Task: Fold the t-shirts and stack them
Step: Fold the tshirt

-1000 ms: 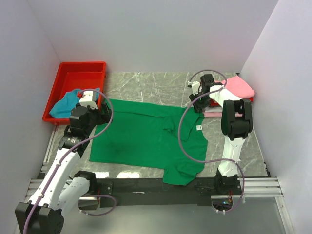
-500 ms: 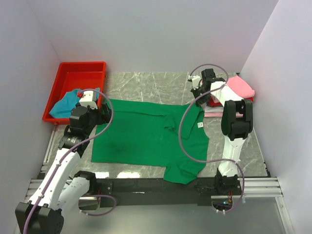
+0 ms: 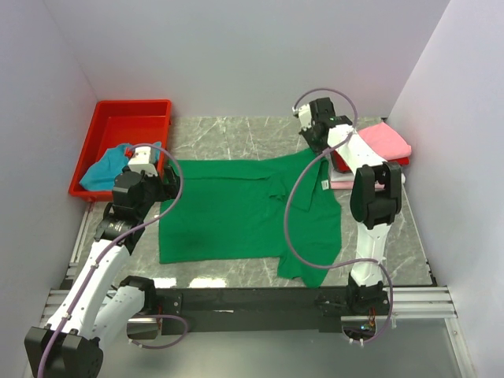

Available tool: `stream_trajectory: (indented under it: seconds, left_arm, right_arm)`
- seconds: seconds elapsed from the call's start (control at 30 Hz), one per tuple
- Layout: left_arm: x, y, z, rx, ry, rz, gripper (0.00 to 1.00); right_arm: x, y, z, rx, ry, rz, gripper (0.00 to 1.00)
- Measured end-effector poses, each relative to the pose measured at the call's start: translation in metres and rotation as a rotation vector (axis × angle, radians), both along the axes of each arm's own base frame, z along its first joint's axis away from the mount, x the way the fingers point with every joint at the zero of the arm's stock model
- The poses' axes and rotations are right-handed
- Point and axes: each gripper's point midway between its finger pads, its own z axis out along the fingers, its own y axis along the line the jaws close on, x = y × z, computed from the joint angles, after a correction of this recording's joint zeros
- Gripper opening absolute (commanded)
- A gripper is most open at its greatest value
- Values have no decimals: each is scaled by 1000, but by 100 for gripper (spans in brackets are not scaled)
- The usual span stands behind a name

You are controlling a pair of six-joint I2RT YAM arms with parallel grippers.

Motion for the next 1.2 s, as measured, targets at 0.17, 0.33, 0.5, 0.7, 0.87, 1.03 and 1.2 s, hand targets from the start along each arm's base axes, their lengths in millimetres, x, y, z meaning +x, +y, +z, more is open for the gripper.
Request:
stream_trajectory:
  seconds: [0.17,0.33,0.5,0.7,0.87,1.03,1.2]
  left_arm:
    - [0,0,0,0,0,0,89]
    - [0,0,0,0,0,0,89]
    - [0,0,0,0,0,0,89]
    - [0,0,0,0,1,1,89]
    - [0,0,-1,0,2,1,89]
    - [2,1,-4,-24,18,15,100]
    - [5,-4,-13,-168,117,80,99]
  right_arm:
    - [23,-5,26,-67,-107,-44,0]
    - [40,-11,34,-125,-152,-88,0]
    - [58,-13,31,-165,-175,-109,0]
    - [72,-17,17,-230,-188,-120,0]
    - [85,-22,9,-288,-221,-135,7]
    - [93,-25,17,-327,-267,-148,58]
    - [98,-24,33,-313,-315,-159,81]
